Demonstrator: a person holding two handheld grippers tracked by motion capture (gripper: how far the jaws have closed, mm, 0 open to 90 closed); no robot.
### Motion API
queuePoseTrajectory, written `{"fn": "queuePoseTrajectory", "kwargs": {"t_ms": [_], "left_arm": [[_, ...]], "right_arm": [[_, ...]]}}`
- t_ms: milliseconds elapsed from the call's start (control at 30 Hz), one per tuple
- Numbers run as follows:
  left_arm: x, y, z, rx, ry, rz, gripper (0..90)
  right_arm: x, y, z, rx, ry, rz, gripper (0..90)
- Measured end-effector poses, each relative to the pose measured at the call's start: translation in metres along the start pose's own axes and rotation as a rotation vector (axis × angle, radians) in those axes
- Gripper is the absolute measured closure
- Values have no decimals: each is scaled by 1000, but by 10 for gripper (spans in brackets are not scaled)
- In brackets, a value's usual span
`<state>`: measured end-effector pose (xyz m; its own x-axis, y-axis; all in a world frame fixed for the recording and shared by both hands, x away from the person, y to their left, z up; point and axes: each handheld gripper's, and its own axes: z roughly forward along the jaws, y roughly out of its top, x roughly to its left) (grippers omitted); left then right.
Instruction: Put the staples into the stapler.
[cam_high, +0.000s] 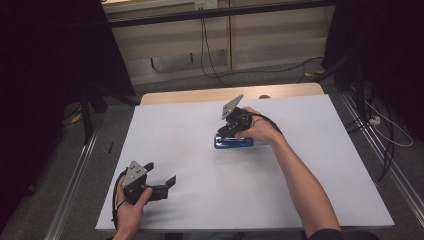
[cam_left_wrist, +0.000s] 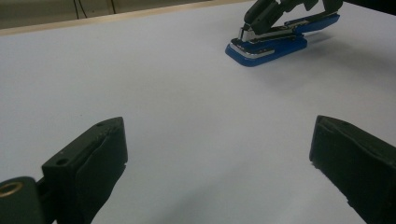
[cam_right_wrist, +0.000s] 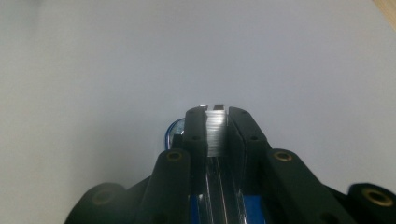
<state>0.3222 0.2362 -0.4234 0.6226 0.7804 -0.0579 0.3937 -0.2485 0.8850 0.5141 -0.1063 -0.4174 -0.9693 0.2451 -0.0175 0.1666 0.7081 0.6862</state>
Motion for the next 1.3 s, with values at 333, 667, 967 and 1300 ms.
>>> {"fn": "queuePoseTrajectory", "kwargs": {"t_ms": [333, 667, 967, 1300], "left_arm": [[0, 0, 0, 1, 2, -2, 44], [0, 0, 1, -5, 0, -8, 44], [0, 0, 0, 0, 1, -3, 44], [0, 0, 1, 5, 5, -1, 44]], "right_arm": [[-1, -1, -1, -10, -12, 27, 717], [-1, -1, -6, -38, -69, 105, 557], [7, -5, -6, -60, -96, 146, 428], [13, -16, -14, -109, -157, 249, 294]]}}
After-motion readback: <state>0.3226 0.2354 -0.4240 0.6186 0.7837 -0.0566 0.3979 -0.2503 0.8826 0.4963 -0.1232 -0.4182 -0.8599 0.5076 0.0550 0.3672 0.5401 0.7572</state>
